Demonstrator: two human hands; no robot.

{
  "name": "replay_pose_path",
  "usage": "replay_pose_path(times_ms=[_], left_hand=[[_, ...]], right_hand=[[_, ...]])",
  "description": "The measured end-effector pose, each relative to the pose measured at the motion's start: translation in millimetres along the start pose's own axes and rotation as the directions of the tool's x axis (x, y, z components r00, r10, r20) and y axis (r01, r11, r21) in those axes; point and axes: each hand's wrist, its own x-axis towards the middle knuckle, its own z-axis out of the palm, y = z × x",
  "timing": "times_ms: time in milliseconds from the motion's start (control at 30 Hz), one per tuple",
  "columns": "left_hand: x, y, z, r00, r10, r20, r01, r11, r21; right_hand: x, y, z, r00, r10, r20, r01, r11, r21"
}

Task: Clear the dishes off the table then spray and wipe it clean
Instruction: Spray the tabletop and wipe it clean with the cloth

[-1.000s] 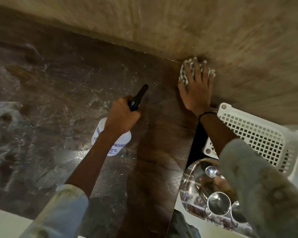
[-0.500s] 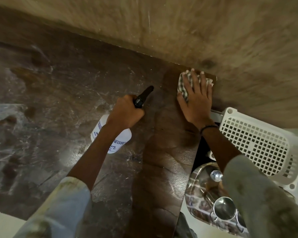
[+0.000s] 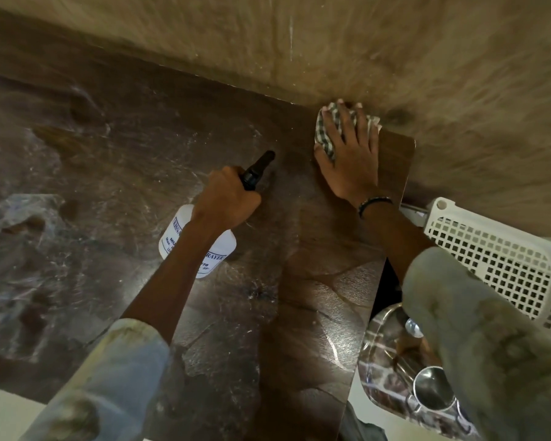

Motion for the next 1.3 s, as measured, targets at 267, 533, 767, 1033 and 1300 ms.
replay_pose_path(times_ms=[267,533,767,1033,1300], left_hand=[[-8.4,-16.4,-13.4,0.997,0.031,-0.077,-0.031,0.999,-0.01],[-20.4,-33.6,-20.1,0.998,-0.011,-0.056,0.008,0.998,-0.061],[-30.5,-49.9,-18.7,0.997,-0.012,-0.077,0.005,0.996,-0.09],[-40.5,-52.4,-16.5,0.995,-0.012,-0.095,0.005,0.997,-0.077],[-56.0,-58.9,-10.9,0.997,-0.021,-0.074,0.013,0.994,-0.106]], right_hand=[[11.4,-77.8,18.6,0.968,-0.249,0.028,0.248,0.968,0.025],[-29.8,-6.3,1.6,0.953,-0.291,0.081,0.296,0.953,-0.068],[29.1,-91.0,20.1,0.979,-0.192,0.063,0.194,0.98,-0.036],[-42.1,-33.9,5.9,0.905,-0.407,0.126,0.415,0.909,-0.048],[21.3,-81.1,12.9,0.994,-0.086,0.065,0.086,0.996,0.003]])
